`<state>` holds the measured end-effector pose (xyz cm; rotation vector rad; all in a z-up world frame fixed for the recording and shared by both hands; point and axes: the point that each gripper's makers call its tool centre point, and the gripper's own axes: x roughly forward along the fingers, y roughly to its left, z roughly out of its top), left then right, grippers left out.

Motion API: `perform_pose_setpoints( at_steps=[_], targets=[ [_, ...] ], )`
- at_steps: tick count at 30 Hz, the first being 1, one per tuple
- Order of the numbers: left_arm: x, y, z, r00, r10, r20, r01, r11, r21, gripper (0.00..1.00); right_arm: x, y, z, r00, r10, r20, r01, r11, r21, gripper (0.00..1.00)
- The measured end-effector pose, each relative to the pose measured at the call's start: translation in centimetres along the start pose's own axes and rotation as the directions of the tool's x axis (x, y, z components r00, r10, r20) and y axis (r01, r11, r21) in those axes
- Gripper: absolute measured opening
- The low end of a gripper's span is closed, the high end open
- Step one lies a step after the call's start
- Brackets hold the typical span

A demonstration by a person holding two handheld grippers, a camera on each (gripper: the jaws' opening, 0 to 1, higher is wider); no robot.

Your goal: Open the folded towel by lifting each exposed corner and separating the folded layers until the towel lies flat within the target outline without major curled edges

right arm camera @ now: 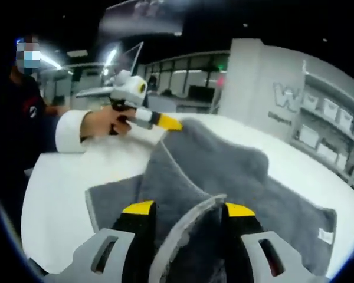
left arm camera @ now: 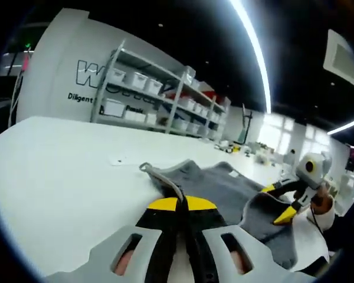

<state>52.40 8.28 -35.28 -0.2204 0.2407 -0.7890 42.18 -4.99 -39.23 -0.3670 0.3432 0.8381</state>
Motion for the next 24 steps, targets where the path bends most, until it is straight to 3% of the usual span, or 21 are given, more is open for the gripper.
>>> perform_pose_setpoints(
  at_steps=[4, 8, 14, 15, 18, 24],
  targets=[
    [0.1, 0.4, 0.1, 1.0, 0.007, 0.004, -0.007, 1.0, -0.01, 0.02, -0.2, -0.4, 1.0, 0.999, -0.029, 0.045, 0.029, 0.999, -0.019, 0.21],
    [0.1, 1.3, 0.8, 1.0, 0.016, 0.024, -0.015, 0.999, -0.038, 0.02, 0.1, 0.4, 1.6, 0.998, 0.003, 0.061, -0.001, 0.999, -0.039, 0.0],
    [1.0, 2.6, 1.5, 1.0, 0.011, 0.009, -0.011, 0.998, -0.06, 0.02, 0.1, 2.0, 3.2, 0.994, 0.019, 0.11, -0.009, 0.996, -0.09, 0.0],
    [1.0, 2.4, 1.5, 1.0, -0.005, -0.004, 0.005, 0.996, -0.093, 0.02, -0.4, 3.0, 4.9, 0.983, 0.014, 0.181, 0.005, 0.995, -0.1, 0.0],
    [1.1, 2.7, 2.7, 1.0, -0.008, 0.005, 0.008, 0.997, -0.074, 0.02, -0.8, 4.7, 6.5, 0.972, 0.01, 0.234, 0.018, 0.993, -0.117, 0.0],
    [1.5, 3.8, 3.5, 1.0, 0.006, -0.02, -0.007, 0.998, -0.057, 0.02, -0.5, 5.4, 9.1, 0.956, -0.075, 0.284, 0.138, 0.969, -0.207, 0.0]
  ],
)
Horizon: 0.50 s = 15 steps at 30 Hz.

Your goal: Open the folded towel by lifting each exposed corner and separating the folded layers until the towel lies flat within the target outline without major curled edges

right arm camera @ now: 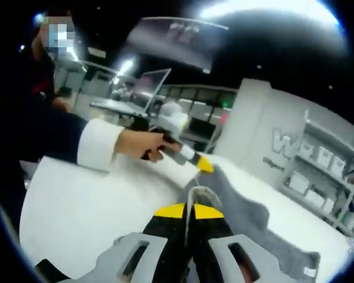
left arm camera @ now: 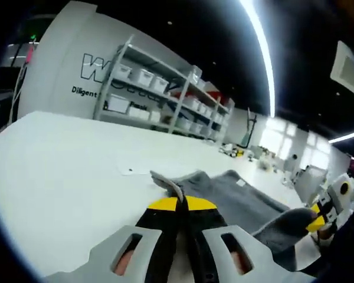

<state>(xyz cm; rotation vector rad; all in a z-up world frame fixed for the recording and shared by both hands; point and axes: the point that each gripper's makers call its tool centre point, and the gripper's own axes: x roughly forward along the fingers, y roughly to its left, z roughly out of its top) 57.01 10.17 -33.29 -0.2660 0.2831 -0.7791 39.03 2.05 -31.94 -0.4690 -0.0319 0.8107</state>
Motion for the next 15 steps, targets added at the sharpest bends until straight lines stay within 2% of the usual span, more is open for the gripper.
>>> perform_pose_setpoints(
  at_steps=[1, 3, 7, 8, 10, 12, 15],
  targets=[
    [0.3, 0.9, 0.6, 1.0, -0.009, 0.009, 0.009, 1.0, -0.005, 0.02, 0.1, 0.2, 0.3, 1.0, -0.001, 0.0, 0.001, 1.0, -0.029, 0.0],
    [0.5, 0.5, 0.8, 0.999, -0.034, 0.009, 0.034, 0.999, -0.016, 0.02, 0.6, 0.1, 0.8, 0.999, -0.037, -0.001, 0.037, 0.994, -0.104, 0.0],
    [1.1, 1.9, 1.0, 1.0, -0.017, -0.008, 0.017, 1.0, -0.004, 0.02, 1.2, 1.3, 1.9, 0.999, -0.048, 0.01, 0.049, 0.986, -0.16, 0.0],
    [1.2, 2.2, 1.3, 1.0, -0.012, -0.006, 0.012, 1.0, 0.007, 0.02, 1.4, 1.8, 2.4, 0.998, -0.053, 0.015, 0.055, 0.979, -0.198, 0.0],
    [1.1, 2.4, 2.0, 1.0, 0.001, 0.012, -0.001, 0.999, 0.046, 0.02, 1.8, 3.0, 2.6, 0.999, -0.042, -0.007, 0.038, 0.965, -0.26, 0.0],
    [1.0, 2.2, 2.4, 1.0, 0.0, 0.01, -0.001, 0.998, 0.062, 0.02, 2.5, 4.2, 3.2, 0.999, -0.045, -0.003, 0.042, 0.943, -0.331, 0.0],
    [0.9, 2.0, 2.9, 1.0, -0.001, -0.02, 0.004, 0.988, 0.153, 0.02, 3.8, 6.4, 3.7, 1.0, -0.006, -0.01, 0.001, 0.924, -0.381, 0.0]
  ],
)
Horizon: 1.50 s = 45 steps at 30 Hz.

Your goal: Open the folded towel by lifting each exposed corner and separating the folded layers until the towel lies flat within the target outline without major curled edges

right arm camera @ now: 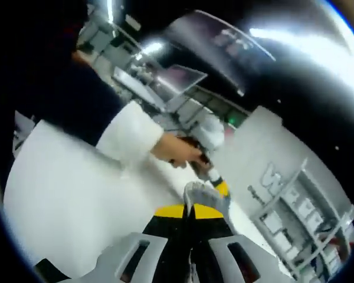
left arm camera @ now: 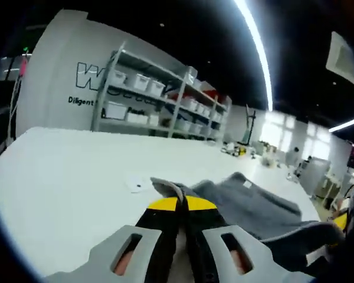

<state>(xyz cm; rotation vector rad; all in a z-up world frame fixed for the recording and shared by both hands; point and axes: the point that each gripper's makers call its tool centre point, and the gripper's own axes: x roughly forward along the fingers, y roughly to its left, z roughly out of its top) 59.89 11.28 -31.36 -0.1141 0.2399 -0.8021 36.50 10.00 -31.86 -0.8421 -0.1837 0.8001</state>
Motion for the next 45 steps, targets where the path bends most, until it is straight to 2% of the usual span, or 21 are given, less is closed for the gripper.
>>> perform_pose_setpoints(
  at_steps=[2, 3, 5, 8, 10, 16, 19, 21, 26, 29, 31, 33, 34, 37, 38, 40, 42, 43, 45],
  targets=[
    [-0.2, -0.4, 0.4, 1.0, -0.028, -0.013, 0.028, 0.998, 0.057, 0.02, 0.8, 0.8, 0.8, 1.0, 0.018, 0.013, -0.018, 1.0, -0.024, 0.0],
    [-0.3, -0.7, 0.4, 0.998, -0.055, -0.03, 0.056, 0.997, 0.058, 0.02, 1.2, 1.2, 1.3, 0.999, 0.029, 0.015, -0.028, 0.999, -0.033, 0.0],
    [-0.5, -0.7, 1.0, 0.996, -0.09, -0.026, 0.092, 0.992, 0.083, 0.02, 1.4, 2.0, 2.1, 0.999, 0.041, 0.022, -0.039, 0.998, -0.05, 0.0],
    [-0.6, 0.7, 1.3, 0.997, -0.063, -0.046, 0.068, 0.991, 0.113, 0.02, 2.4, 2.8, 2.6, 0.998, 0.059, 0.025, -0.057, 0.996, -0.071, 0.0],
    [-0.8, 1.7, 1.6, 0.998, -0.059, -0.031, 0.062, 0.993, 0.096, 0.02, 2.6, 3.1, 2.7, 0.998, 0.066, 0.021, -0.064, 0.993, -0.095, 0.0],
    [-2.0, 3.4, 1.1, 0.999, -0.041, -0.023, 0.043, 0.994, 0.099, 0.02, 3.6, 4.3, 2.6, 0.995, 0.099, 0.017, -0.096, 0.987, -0.126, 0.0],
    [-2.5, 4.2, 1.2, 0.999, -0.034, 0.006, 0.033, 0.997, 0.074, 0.02, 3.6, 4.9, 2.9, 0.992, 0.119, 0.033, -0.113, 0.982, -0.155, 0.0],
    [-2.8, 4.4, 0.9, 0.999, -0.037, 0.009, 0.037, 0.998, 0.051, 0.02, 5.2, 6.0, 3.4, 0.99, 0.135, 0.037, -0.127, 0.979, -0.16, 0.0],
    [-3.7, 4.9, 0.1, 1.0, -0.001, 0.001, 0.001, 0.999, 0.054, 0.02, 6.2, 7.0, 3.8, 0.988, 0.149, 0.047, -0.14, 0.976, -0.164, 0.0],
    [-4.4, 4.8, 0.0, 1.0, -0.019, 0.006, 0.019, 0.999, 0.046, 0.02, 6.6, 7.9, 3.9, 0.985, 0.164, 0.052, -0.153, 0.974, -0.168, 0.0],
    [-4.9, 4.4, 0.2, 0.999, -0.045, 0.019, 0.045, 0.999, -0.015, 0.02, 7.2, 8.2, 4.0, 0.985, 0.167, 0.051, -0.156, 0.973, -0.168, 0.0],
    [-5.5, 4.0, 0.7, 0.995, -0.077, 0.062, 0.08, 0.996, -0.047, 0.02, 7.4, 8.3, 4.1, 0.984, 0.171, 0.053, -0.161, 0.975, -0.156, 0.0],
    [-6.1, 3.6, 1.4, 0.988, -0.111, 0.11, 0.12, 0.99, -0.08, 0.02, 7.5, 8.3, 4.2, 0.984, 0.172, 0.054, -0.163, 0.975, -0.151, 0.0],
    [-7.3, 2.4, 2.5, 0.964, -0.197, 0.179, 0.23, 0.956, -0.184, 0.02, 7.6, 8.4, 4.2, 0.984, 0.17, 0.053, -0.161, 0.976, -0.145, 0.0],
    [-8.1, 2.1, 3.8, 0.936, -0.245, 0.254, 0.298, 0.934, -0.197, 0.02, 7.6, 8.3, 4.3, 0.984, 0.166, 0.057, -0.157, 0.977, -0.142, 0.0],
    [-8.9, 1.5, 4.4, 0.916, -0.28, 0.286, 0.346, 0.914, -0.211, 0.02, 7.7, 8.5, 4.1, 0.984, 0.169, 0.059, -0.16, 0.978, -0.131, 0.0],
    [-9.8, -0.5, 4.4, 0.894, -0.319, 0.314, 0.388, 0.901, -0.191, 0.02, 7.7, 8.6, 4.1, 0.984, 0.169, 0.058, -0.16, 0.978, -0.13, 0.0],
    [-10.3, -1.3, 4.8, 0.868, -0.358, 0.343, 0.437, 0.88, -0.188, 0.02, 7.7, 8.7, 4.1, 0.984, 0.169, 0.057, -0.161, 0.978, -0.136, 0.0],
    [-11.0, -2.4, 5.4, 0.828, -0.414, 0.377, 0.506, 0.842, -0.186, 0.03, 7.6, 8.8, 4.1, 0.985, 0.164, 0.057, -0.154, 0.977, -0.149, 0.0]
  ],
)
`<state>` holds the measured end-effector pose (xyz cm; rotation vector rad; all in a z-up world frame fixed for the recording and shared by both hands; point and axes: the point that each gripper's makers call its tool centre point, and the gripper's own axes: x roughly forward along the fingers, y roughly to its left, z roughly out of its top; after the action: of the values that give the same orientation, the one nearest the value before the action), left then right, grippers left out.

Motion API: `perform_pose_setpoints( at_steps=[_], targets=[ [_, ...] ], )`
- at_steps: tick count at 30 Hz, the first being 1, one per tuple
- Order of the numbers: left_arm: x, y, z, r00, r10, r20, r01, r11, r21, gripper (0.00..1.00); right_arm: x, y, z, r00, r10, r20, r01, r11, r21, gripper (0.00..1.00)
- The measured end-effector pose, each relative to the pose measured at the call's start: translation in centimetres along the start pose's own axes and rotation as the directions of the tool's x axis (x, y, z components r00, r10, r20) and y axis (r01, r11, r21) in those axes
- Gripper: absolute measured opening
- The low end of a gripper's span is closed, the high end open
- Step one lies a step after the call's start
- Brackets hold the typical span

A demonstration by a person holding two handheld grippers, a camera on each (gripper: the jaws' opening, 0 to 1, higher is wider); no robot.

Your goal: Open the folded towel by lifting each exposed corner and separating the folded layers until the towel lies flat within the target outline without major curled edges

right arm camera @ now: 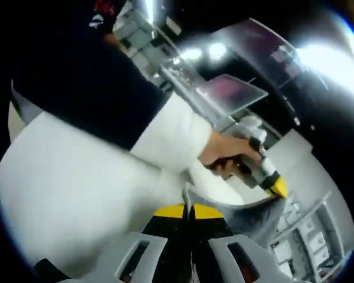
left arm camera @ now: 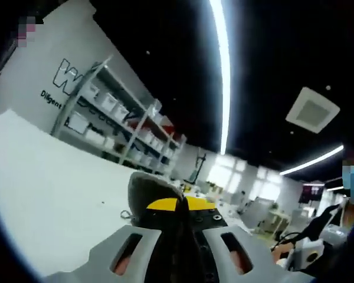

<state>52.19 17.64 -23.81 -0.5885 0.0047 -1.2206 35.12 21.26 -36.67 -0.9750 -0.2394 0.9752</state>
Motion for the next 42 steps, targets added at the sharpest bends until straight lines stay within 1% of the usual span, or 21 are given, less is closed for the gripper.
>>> perform_pose_setpoints(
  at_steps=[2, 5, 7, 8, 10, 13, 17, 18, 19, 20, 21, 22, 23, 26, 31, 34, 35, 36, 38, 40, 42],
  targets=[
    [0.1, -1.7, -0.1, 0.998, -0.059, 0.022, 0.06, 0.998, -0.01, 0.05, 0.0, 0.0, -0.1, 1.0, -0.001, -0.002, 0.001, 1.0, -0.006, 0.0],
    [0.3, -3.5, -0.4, 0.993, -0.109, 0.042, 0.109, 0.994, -0.009, 0.12, 0.0, 0.0, 0.1, 1.0, -0.002, -0.004, 0.002, 1.0, -0.017, 0.0],
    [0.3, -5.5, -0.9, 0.982, -0.179, 0.064, 0.181, 0.983, -0.037, 0.13, -0.2, 0.0, 0.0, 1.0, -0.009, -0.002, 0.008, 1.0, -0.028, 0.0],
    [0.3, -5.7, -1.0, 0.978, -0.193, 0.074, 0.196, 0.979, -0.045, 0.13, -0.2, 0.0, 0.0, 1.0, -0.008, 0.0, 0.008, 0.999, -0.031, 0.0],
    [0.3, -5.6, -1.2, 0.98, -0.187, 0.067, 0.19, 0.981, -0.045, 0.13, -0.1, 0.2, 0.3, 1.0, -0.006, 0.0, 0.006, 0.999, -0.034, 0.0],
    [0.3, -4.4, -1.2, 0.99, -0.135, 0.05, 0.136, 0.99, -0.019, 0.12, -0.3, 0.2, 0.5, 1.0, -0.007, 0.011, 0.008, 1.0, -0.025, 0.0],
    [-0.3, -3.2, -1.1, 0.997, -0.066, 0.035, 0.066, 0.998, 0.026, 0.03, 0.1, 0.3, 1.0, 1.0, 0.002, 0.029, -0.003, 1.0, 0.02, 0.0],
    [-0.5, -3.1, -1.0, 0.997, -0.061, 0.049, 0.06, 0.998, 0.029, 0.03, 0.0, 0.5, 1.0, 1.0, 0.003, 0.031, -0.004, 1.0, 0.024, 0.0],
    [-0.6, -2.9, -1.1, 0.998, -0.047, 0.042, 0.047, 0.999, 0.0, 0.03, 0.1, 0.5, 1.1, 0.999, 0.005, 0.032, -0.006, 1.0, 0.027, 0.0],
    [-0.9, -2.1, -1.1, 1.0, -0.014, 0.025, 0.014, 1.0, -0.027, 0.02, 0.4, 0.5, 1.2, 0.999, 0.008, 0.034, -0.009, 0.999, 0.032, 0.0],
    [-1.3, -0.5, -0.8, 0.999, 0.04, 0.016, -0.04, 0.999, -0.027, 0.02, 0.7, 0.6, 1.3, 0.999, 0.011, 0.035, -0.012, 0.999, 0.035, 0.0],
    [-1.5, 0.1, -1.0, 0.996, 0.084, 0.006, -0.084, 0.996, -0.001, 0.02, 0.5, 0.9, 1.3, 0.999, 0.012, 0.035, -0.014, 0.999, 0.037, 0.0],
    [-1.9, 0.7, -1.4, 0.992, 0.13, -0.006, -0.129, 0.991, 0.03, 0.02, 0.7, 1.1, 1.4, 0.999, 0.016, 0.036, -0.017, 0.999, 0.04, 0.0],
    [-3.0, 3.2, -1.1, 0.977, 0.212, -0.028, -0.21, 0.975, 0.067, 0.02, 1.3, 1.4, 1.6, 0.999, 0.026, 0.044, -0.028, 0.999, 0.046, 0.0],
    [-4.2, 4.3, -0.6, 0.964, 0.264, -0.019, -0.26, 0.959, 0.112, 0.02, 1.8, 2.1, 2.1, 0.998, 0.042, 0.057, -0.046, 0.996, 0.073, 0.0],
    [-4.8, 6.6, 0.4, 0.948, 0.317, -0.03, -0.309, 0.938, 0.154, 0.02, 2.4, 2.4, 2.4, 0.997, 0.048, 0.063, -0.054, 0.995, 0.089, 0.0],
    [-5.2, 7.4, 0.2, 0.938, 0.342, -0.057, -0.328, 0.929, 0.174, 0.02, 2.5, 2.4, 2.4, 0.997, 0.049, 0.063, -0.054, 0.994, 0.092, 0.0],
    [-5.6, 8.4, 0.2, 0.917, 0.392, -0.069, -0.37, 0.904, 0.214, 0.02, 2.6, 2.5, 2.5, 0.997, 0.049, 0.064, -0.054, 0.994, 0.096, 0.0],
    [-5.9, 9.3, 0.1, 0.9, 0.427, -0.092, -0.396, 0.886, 0.24, 0.02, 2.9, 2.5, 2.6, 0.997, 0.047, 0.065, -0.053, 0.993, 0.106, 0.0],
    [-6.3, 10.1, 0.9, 0.887, 0.457, -0.07, -0.426, 0.867, 0.26, 0.02, 3.2, 2.4, 2.6, 0.997, 0.047, 0.064, -0.054, 0.991, 0.121, 0.0],
    [-6.7, 10.7, 1.2, 0.874, 0.479, -0.076, -0.449, 0.859, 0.246, 0.02, 4.0, 2.5, 2.8, 0.997, 0.053, 0.063, -0.063, 0.984, 0.168, 0.0]
  ],
)
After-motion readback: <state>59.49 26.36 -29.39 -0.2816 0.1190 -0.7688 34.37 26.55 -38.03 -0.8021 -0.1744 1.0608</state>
